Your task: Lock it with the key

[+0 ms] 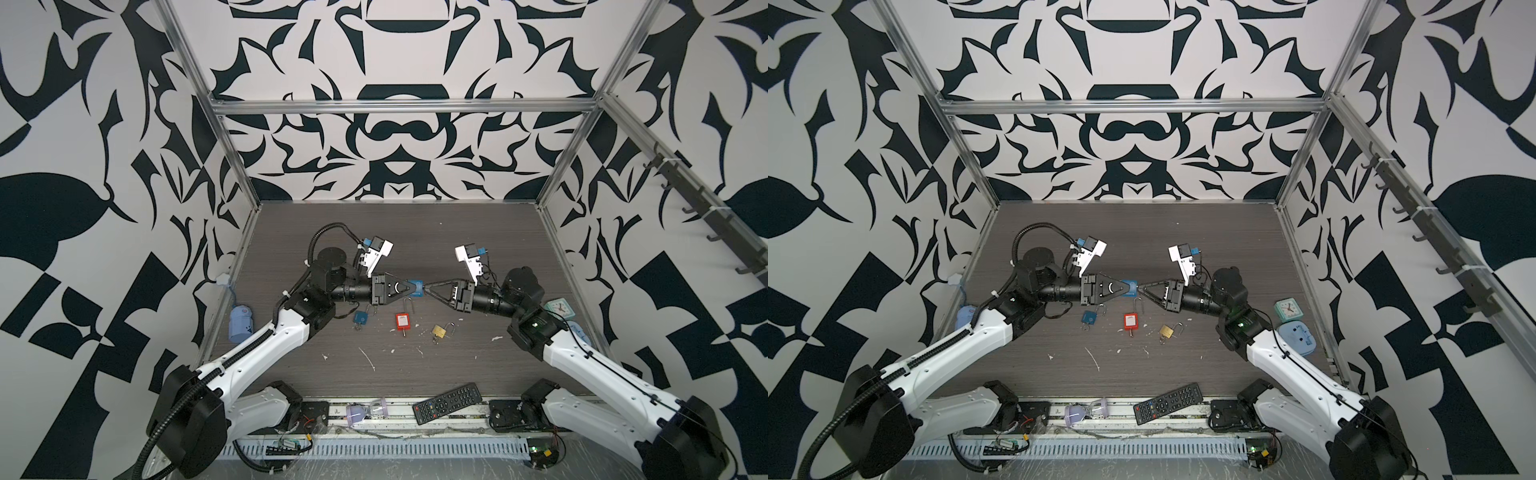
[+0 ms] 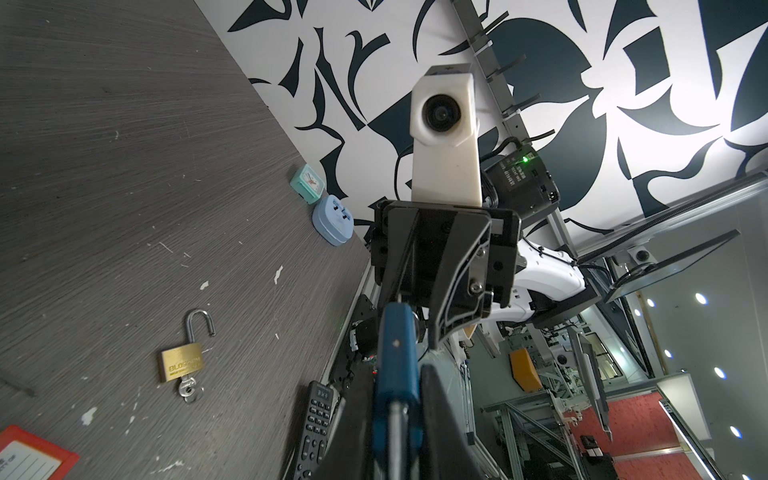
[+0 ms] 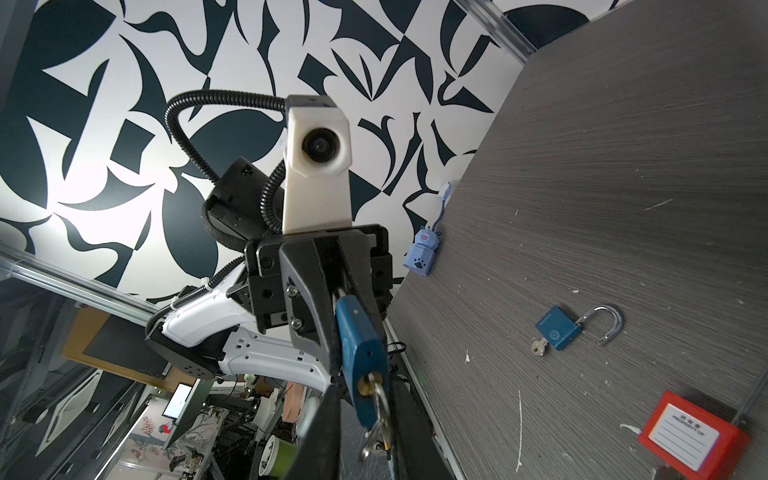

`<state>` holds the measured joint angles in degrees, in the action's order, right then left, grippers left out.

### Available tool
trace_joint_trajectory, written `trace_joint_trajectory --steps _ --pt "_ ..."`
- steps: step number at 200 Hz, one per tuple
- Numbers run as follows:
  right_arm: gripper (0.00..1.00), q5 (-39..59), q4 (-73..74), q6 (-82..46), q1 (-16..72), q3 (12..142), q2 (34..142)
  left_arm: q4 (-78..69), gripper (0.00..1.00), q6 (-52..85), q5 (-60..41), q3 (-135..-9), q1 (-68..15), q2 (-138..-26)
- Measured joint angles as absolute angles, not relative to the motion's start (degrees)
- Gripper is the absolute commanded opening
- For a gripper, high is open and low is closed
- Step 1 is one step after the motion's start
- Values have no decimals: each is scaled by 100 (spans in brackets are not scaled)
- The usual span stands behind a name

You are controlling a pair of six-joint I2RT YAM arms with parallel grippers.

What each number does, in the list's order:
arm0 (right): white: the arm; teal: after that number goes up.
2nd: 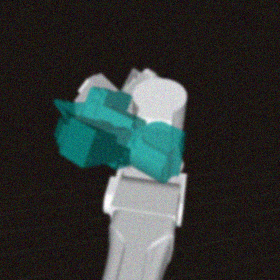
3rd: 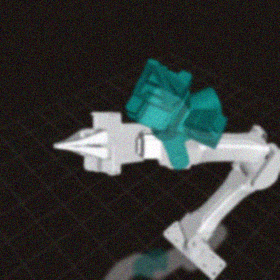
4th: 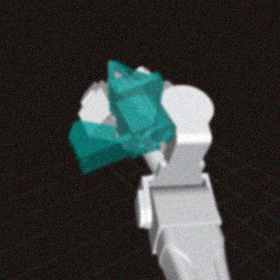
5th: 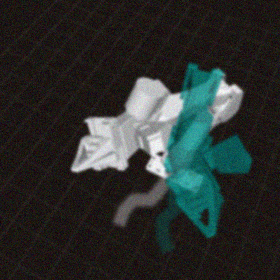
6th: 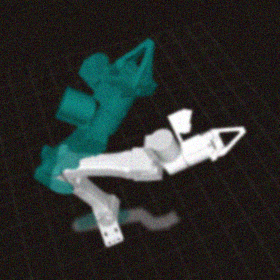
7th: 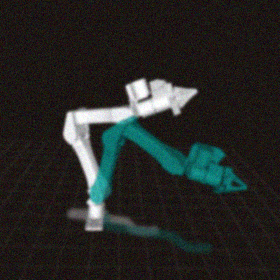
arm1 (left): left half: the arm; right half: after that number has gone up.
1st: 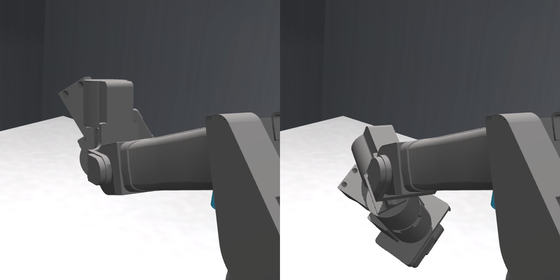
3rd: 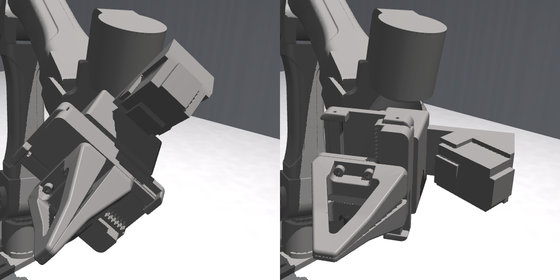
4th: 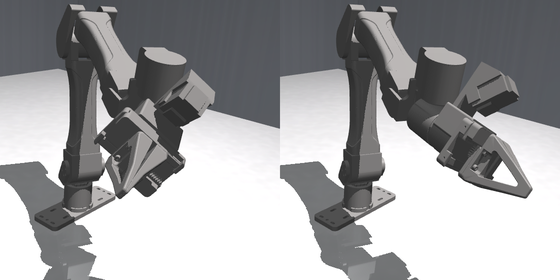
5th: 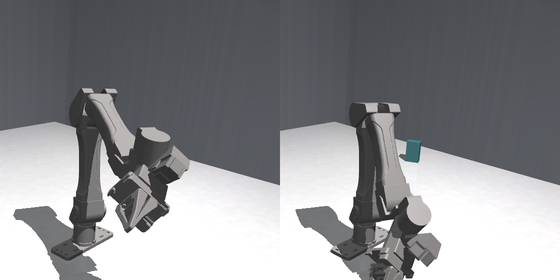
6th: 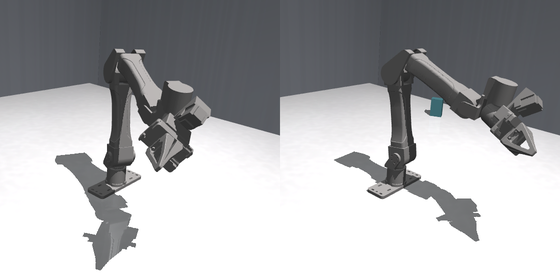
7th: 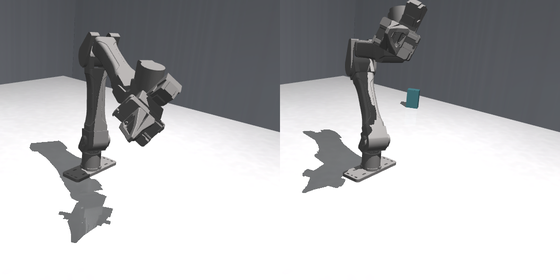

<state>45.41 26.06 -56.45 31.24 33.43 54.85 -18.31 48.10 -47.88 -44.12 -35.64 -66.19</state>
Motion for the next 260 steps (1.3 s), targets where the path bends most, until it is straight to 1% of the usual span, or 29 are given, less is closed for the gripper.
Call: trace_joint_trajectory --steps 123,136,145,160,201,260 --pt "13 4593 2773 -5669 3124 3260 5535 -2062 0 4934 -4941 -4346 -3564 -6674" --pt "9 4593 2775 -5666 3124 3236 5535 -2073 0 4950 -4960 -4346 -3564 -6692" --pt "8 4604 2783 -5673 3124 3225 5535 -2075 0 4954 -4967 -4346 -3564 -6694" --pt "1 4619 2816 -5682 3120 3223 5533 -2086 0 4969 -5000 -4344 -3564 -6700" --pt "0 4630 2910 -5682 3120 3203 5533 -2259 0 5024 -5039 -4298 -3520 -6716" --pt "0 4639 3594 -5682 3000 2768 5614 -3070 0 5524 -5360 -3994 -3293 -7008"
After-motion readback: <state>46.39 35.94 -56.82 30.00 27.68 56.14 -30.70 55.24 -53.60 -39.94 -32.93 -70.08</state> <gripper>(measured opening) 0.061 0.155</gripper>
